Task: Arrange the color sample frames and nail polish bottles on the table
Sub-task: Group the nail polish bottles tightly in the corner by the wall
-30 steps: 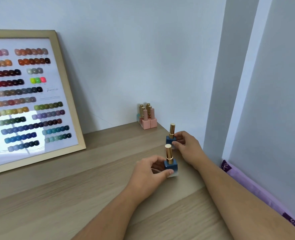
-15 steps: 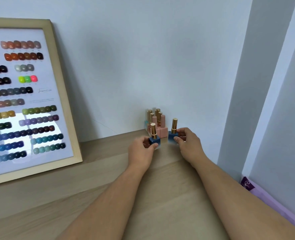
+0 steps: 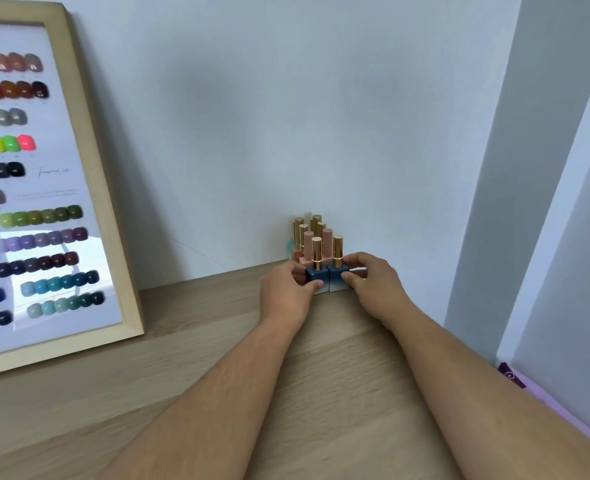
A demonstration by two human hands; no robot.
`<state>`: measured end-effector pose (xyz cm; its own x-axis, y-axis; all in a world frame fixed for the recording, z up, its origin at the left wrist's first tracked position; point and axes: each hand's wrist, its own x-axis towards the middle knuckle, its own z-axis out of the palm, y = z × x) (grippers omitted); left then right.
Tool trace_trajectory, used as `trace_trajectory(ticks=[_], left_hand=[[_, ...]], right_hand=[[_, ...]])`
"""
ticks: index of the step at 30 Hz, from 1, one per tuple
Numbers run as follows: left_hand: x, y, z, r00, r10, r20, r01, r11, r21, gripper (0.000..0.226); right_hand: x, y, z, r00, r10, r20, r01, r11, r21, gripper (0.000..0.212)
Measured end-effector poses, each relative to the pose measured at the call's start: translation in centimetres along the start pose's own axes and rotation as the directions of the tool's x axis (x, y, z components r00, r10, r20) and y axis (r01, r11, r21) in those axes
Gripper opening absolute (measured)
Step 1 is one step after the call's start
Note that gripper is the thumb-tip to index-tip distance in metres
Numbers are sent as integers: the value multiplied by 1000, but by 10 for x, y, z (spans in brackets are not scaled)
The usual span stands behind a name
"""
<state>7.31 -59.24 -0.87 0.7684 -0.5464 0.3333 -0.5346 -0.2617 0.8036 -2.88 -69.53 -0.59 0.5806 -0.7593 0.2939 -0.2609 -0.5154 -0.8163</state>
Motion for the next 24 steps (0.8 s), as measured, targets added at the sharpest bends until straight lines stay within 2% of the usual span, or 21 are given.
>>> trace_trajectory(ticks=[8, 24], left_hand=[[3, 2, 0, 998, -56, -36, 55, 998, -29, 26], [17, -4, 7, 996, -65, -62, 65, 998, -10, 28]], right_hand=[[3, -4, 3, 1000, 3, -15, -3, 1000, -3, 35], [15, -7, 11, 1000, -5, -3, 4, 997, -76, 37]])
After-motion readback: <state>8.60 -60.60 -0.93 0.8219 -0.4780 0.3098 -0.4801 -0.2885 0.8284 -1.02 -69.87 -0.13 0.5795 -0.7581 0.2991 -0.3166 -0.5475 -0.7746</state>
